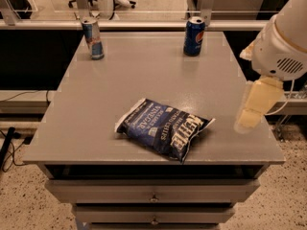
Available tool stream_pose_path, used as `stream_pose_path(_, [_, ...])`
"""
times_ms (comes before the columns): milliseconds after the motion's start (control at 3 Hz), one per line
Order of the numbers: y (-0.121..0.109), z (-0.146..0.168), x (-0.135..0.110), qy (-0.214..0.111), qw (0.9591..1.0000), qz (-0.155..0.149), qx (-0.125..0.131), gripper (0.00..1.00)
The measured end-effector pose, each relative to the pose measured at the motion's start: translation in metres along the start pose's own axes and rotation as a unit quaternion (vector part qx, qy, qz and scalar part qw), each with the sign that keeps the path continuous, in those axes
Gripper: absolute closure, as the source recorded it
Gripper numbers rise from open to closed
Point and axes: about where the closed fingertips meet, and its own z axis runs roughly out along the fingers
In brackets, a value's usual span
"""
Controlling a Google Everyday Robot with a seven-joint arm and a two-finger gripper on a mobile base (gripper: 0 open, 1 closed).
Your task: Move blue chip bag near redbull can
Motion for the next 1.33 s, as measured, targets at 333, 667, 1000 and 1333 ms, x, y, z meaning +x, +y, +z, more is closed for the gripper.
stream_pose_path(333, [0.005,0.041,-0.025,-0.008,0.9991,0.038,-0.018,0.0])
stream_pose_path(667, [0.009,0.077,-0.046,-0.01,0.9942,0.097,-0.046,0.0])
stream_pose_path(1000, [0.023,0.11,-0.056,0.001,0.9835,0.158,-0.089,0.02])
stream_pose_path(1333, [0.037,0.124,-0.055,0.003,0.9754,0.185,-0.12,0.25])
